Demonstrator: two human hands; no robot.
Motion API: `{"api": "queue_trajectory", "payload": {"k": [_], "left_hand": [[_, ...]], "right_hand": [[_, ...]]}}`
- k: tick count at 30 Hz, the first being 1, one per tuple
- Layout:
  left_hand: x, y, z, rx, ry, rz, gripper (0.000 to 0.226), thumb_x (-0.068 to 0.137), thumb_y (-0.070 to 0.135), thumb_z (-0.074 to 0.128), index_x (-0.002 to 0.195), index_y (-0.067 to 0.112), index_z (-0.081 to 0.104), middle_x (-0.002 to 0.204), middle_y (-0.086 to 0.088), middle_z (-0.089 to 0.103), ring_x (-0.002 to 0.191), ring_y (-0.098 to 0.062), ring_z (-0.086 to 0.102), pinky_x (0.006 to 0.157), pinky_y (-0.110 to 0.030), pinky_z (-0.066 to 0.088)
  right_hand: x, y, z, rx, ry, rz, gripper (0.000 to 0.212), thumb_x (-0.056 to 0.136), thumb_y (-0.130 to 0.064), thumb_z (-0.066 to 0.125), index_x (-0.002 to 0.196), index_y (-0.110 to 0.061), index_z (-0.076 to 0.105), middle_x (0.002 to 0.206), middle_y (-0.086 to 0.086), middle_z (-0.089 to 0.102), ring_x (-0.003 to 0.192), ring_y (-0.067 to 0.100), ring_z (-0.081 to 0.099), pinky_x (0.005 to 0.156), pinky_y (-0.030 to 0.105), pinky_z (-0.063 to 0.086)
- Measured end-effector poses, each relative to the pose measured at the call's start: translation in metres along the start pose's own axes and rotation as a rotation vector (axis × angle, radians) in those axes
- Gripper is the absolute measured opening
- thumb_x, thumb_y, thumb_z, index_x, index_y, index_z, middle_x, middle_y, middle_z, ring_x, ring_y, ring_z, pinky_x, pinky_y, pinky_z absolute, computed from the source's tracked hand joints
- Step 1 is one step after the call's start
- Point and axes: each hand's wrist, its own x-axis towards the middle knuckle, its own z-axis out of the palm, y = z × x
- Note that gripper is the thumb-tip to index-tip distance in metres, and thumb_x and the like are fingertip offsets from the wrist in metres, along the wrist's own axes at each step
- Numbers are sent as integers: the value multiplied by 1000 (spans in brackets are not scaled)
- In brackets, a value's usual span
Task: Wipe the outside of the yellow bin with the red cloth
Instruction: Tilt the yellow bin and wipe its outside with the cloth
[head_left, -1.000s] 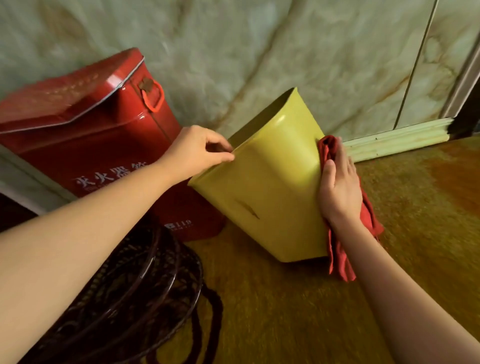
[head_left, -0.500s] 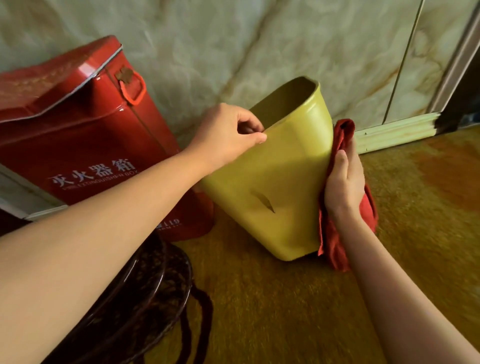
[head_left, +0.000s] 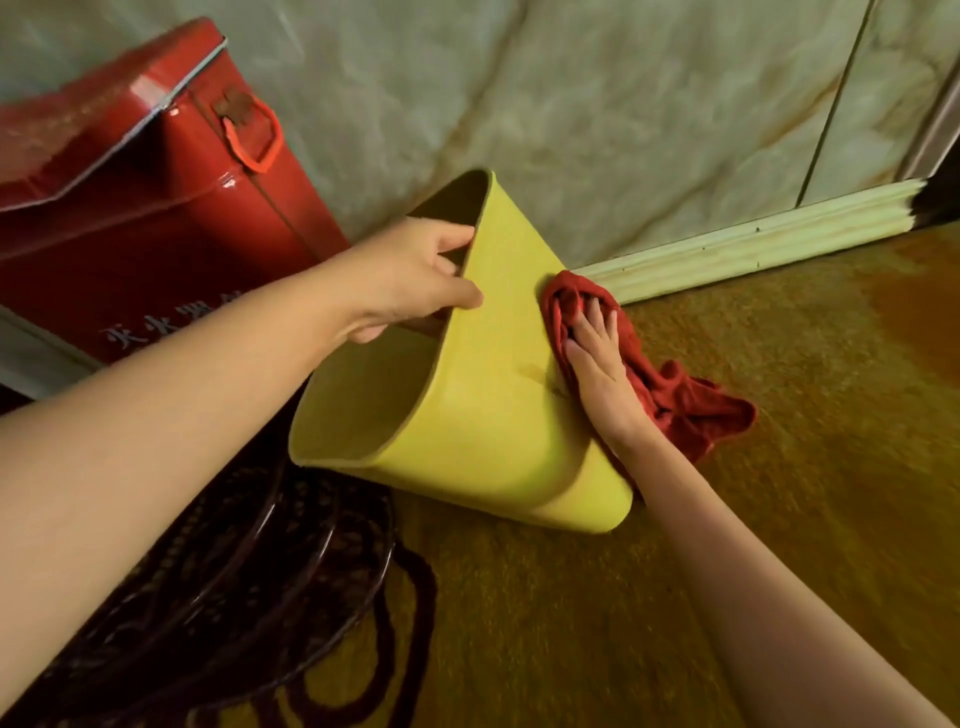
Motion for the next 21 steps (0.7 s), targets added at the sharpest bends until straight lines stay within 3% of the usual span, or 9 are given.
{"api": "queue_trajectory", "payload": {"k": [3,5,8,11,13,15,17,19,21], "left_hand": [[-8,-7,-1,-169,-72,-35,53,82,-2,53,131,15,41,93,-5,71,78,-12,64,70,-29,53],[-10,-7,0,-160,-45,-3,59,81,-5,52,136,10,33,105,-13,64,72,-6,63,78,-24,50],[-13,-6,-2,-153,-50,19,62,81,-4,53,137,8,30,99,-9,63,59,4,61,70,-11,48],[-13,-7,-7,-236,-62,-14,60,82,-2,52,137,12,30,81,-1,66,59,4,62,62,-13,51],[-13,-8,-10,-259,-68,-37,62,81,1,54,137,18,33,71,7,72,61,1,63,56,-18,53],[-17,-11,-14,-315,-148,-67,71,75,0,58,136,26,32,78,9,75,72,-3,66,63,-21,55],[-24,-14,-17,-365,-261,-105,83,71,-8,56,134,37,28,95,12,73,85,-6,66,67,-23,55],[-30,-17,-17,-352,-292,-138,85,74,-15,50,136,38,26,109,14,66,89,-4,65,64,-20,55],[-31,-17,-19,-339,-285,-174,82,76,-16,48,138,32,26,116,12,61,87,-2,64,64,-19,55]], "right_hand": [[-5,-1,-2,-42,-46,32,47,97,-21,28,140,-36,13,157,-8,-6,142,10,-15,113,57,-11],[-15,-1,-4,31,-25,30,47,98,-18,25,137,-38,10,156,-10,-5,142,7,-13,115,54,-10],[-36,-7,-2,104,-32,-14,41,99,-21,21,128,-48,10,149,-21,-3,141,2,-11,116,45,-13],[-60,-25,25,-47,-161,-128,47,96,-24,24,125,-57,8,151,-20,5,141,-1,-8,114,29,-10],[-71,-35,34,-27,-118,-309,48,93,-26,30,129,-56,22,147,-18,21,141,0,9,113,16,0],[-62,-36,27,-92,53,-431,41,89,-22,44,127,-39,45,137,-5,45,130,15,38,112,25,22],[-47,-29,22,-217,219,-311,36,85,-28,51,120,-28,58,132,9,47,125,25,40,107,47,28],[-42,-21,26,-242,208,-139,40,83,-38,46,121,-29,56,146,12,28,138,27,19,112,58,7],[-42,-10,36,-253,164,-139,48,84,-48,38,132,-44,36,157,3,6,144,23,-4,108,58,-11]]}}
